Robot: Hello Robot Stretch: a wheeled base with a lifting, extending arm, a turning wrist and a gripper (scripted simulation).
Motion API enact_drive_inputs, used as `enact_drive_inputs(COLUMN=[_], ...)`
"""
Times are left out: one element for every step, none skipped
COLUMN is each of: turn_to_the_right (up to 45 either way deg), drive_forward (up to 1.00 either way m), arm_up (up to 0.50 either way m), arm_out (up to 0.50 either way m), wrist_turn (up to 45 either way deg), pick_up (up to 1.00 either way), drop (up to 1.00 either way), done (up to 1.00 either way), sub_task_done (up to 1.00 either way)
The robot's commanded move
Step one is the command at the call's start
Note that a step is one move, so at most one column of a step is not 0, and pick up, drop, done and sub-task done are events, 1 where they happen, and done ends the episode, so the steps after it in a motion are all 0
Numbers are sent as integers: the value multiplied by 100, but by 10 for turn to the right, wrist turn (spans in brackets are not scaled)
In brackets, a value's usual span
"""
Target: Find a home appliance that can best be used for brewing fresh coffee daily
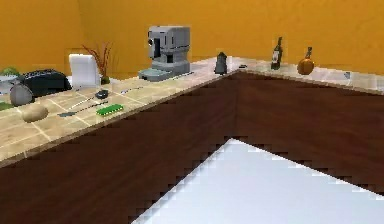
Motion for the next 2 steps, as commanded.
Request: enact_drive_inputs(turn_to_the_right=[0, 0], drive_forward=[80, 0], arm_up=[0, 0], arm_out=[0, 0], wrist_turn=[0, 0], pick_up=[0, 0], drop=[0, 0], done=[0, 100], sub_task_done=[0, 0])
